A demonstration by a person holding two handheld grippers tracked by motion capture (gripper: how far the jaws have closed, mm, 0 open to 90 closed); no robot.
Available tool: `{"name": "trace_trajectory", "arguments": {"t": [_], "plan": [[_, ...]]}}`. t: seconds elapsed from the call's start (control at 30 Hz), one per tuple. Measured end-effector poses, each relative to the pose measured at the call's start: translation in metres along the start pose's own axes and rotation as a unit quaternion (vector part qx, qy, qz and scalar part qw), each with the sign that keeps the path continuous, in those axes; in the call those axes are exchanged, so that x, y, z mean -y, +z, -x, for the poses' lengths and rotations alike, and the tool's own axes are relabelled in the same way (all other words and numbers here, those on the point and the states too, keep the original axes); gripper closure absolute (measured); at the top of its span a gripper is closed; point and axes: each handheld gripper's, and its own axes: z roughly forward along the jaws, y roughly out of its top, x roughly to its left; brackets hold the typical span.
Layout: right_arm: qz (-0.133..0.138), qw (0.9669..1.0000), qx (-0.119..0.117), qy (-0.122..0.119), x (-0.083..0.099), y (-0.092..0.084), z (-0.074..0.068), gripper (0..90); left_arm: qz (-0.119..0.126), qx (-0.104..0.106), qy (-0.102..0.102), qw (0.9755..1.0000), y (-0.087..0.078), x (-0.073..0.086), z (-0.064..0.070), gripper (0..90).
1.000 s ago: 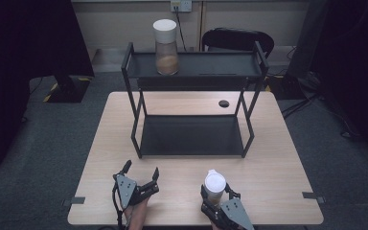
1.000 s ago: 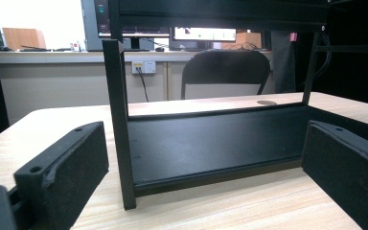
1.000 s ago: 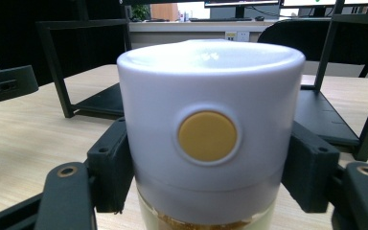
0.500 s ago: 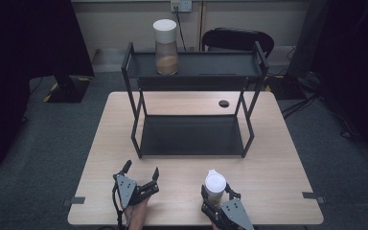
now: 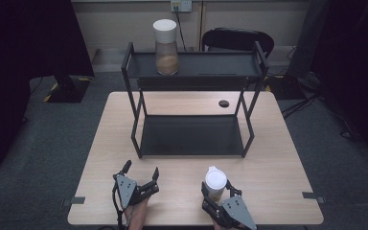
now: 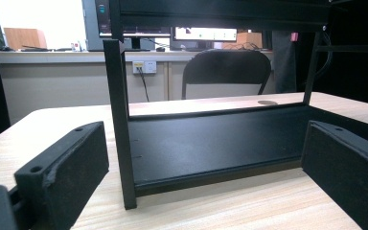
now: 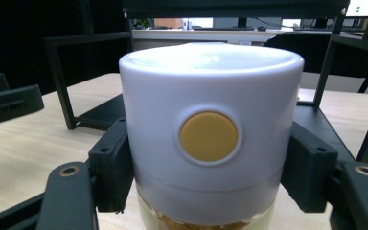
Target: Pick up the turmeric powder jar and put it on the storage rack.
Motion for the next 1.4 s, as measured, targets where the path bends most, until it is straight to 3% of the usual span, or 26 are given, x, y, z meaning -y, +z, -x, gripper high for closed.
{"name": "trace_trajectory", "arguments": {"t": [0.67,1.4], "plan": [[0.028,0.9994,-0.02,0.003,-0.03,0.012,0.017,30.4,0.0,-0.001,0.0,1.0,0.0,0.0,0.0,2.3],[0.062,0.9975,-0.031,-0.014,-0.079,0.044,0.028,30.5,0.0,-0.003,0.0,1.0,0.0,0.0,0.001,2.5]]}}
